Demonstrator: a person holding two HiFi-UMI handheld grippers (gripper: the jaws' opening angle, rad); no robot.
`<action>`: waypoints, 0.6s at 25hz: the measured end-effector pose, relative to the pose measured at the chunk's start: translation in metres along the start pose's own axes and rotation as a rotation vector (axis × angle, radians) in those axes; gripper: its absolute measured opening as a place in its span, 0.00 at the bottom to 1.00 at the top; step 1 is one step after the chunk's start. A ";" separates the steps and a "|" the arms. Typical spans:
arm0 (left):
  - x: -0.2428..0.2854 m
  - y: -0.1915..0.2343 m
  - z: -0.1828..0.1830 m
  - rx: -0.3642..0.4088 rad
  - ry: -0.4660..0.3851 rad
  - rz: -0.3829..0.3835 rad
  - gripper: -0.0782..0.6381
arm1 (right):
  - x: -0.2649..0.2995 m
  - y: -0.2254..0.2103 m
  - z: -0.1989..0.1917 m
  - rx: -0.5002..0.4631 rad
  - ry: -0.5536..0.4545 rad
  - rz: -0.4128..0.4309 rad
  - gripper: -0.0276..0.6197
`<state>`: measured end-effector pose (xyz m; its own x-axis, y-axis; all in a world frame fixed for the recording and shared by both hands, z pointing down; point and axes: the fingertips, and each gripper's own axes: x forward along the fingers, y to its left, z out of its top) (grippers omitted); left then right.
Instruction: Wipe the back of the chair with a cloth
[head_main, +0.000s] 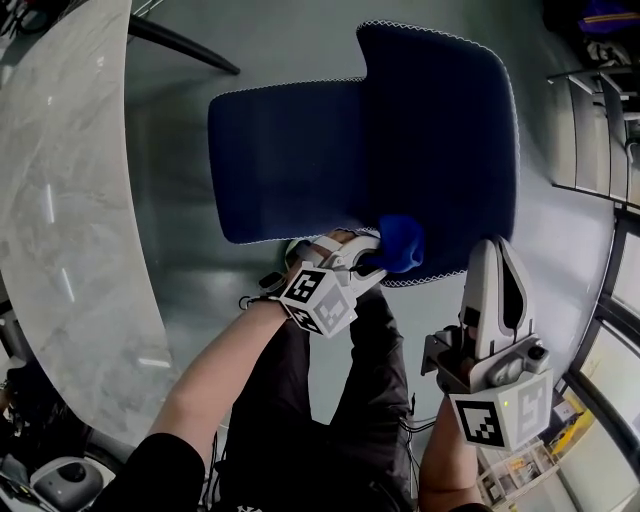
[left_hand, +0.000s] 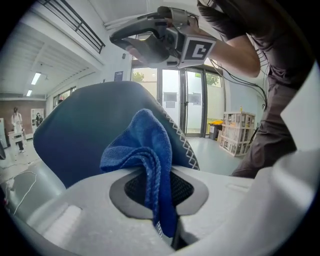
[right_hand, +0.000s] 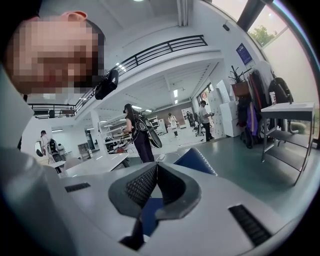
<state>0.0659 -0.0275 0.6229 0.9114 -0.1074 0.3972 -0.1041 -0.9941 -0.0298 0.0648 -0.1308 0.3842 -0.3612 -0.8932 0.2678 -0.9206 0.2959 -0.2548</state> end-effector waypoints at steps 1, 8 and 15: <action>-0.002 0.000 0.003 0.000 0.004 -0.002 0.19 | -0.001 0.000 0.005 0.001 -0.004 0.002 0.07; -0.022 0.000 0.017 -0.085 -0.031 0.037 0.19 | -0.010 0.009 0.013 0.007 -0.021 0.018 0.07; -0.067 0.020 0.087 -0.168 -0.096 0.134 0.19 | -0.023 0.023 0.045 0.016 -0.025 0.049 0.07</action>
<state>0.0375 -0.0412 0.5156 0.9178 -0.2473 0.3105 -0.2844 -0.9554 0.0795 0.0589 -0.1185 0.3304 -0.4015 -0.8861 0.2314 -0.8994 0.3339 -0.2820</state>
